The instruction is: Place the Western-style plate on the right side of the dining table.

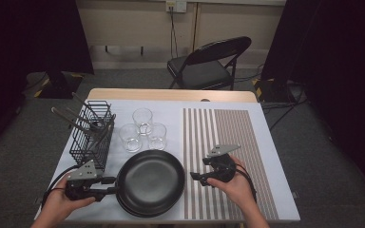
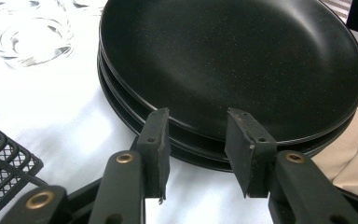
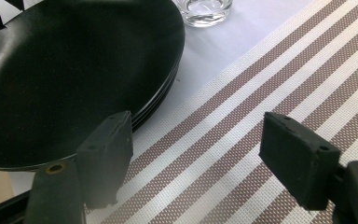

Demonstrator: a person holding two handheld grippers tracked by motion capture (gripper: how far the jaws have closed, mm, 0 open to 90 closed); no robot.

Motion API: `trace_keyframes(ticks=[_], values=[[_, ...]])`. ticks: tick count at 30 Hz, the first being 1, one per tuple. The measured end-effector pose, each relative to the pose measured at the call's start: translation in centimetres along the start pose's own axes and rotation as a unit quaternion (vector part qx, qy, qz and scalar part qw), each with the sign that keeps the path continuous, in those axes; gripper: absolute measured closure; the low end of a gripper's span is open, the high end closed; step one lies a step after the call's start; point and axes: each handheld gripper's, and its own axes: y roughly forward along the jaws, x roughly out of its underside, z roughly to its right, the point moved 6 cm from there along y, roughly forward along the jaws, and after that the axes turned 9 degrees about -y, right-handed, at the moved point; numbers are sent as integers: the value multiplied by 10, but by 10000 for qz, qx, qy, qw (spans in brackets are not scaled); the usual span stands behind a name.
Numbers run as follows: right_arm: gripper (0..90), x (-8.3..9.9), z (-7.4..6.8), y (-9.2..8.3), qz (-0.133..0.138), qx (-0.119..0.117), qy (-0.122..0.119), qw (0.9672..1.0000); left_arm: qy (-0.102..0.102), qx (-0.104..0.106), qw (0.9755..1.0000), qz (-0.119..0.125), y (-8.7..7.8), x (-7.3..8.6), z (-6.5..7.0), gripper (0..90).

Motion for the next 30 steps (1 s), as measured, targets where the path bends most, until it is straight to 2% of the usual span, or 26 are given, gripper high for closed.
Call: trace_keyframes(ticks=[8, 18, 20, 24, 30], values=[[252, -1, -2, 4, -81, -9, -43, 10000, 11, -14, 10000, 6, 0, 0, 0, 598], [250, -5, 0, 2, -52, 0, -40, 10000, 19, -7, 10000, -29, 0, -1, 0, 598], [250, -7, -1, 3, -42, -9, -47, 10000, -41, 27, 10000, -22, 0, 0, 0, 598], [251, -7, -1, 3, -103, 80, -160, 9998, -22, 19, 10000, -26, 1, -1, 0, 598], [251, -11, -2, 1, 46, -4, -63, 10000, -45, 8, 10000, -14, 2, -2, -1, 598]])
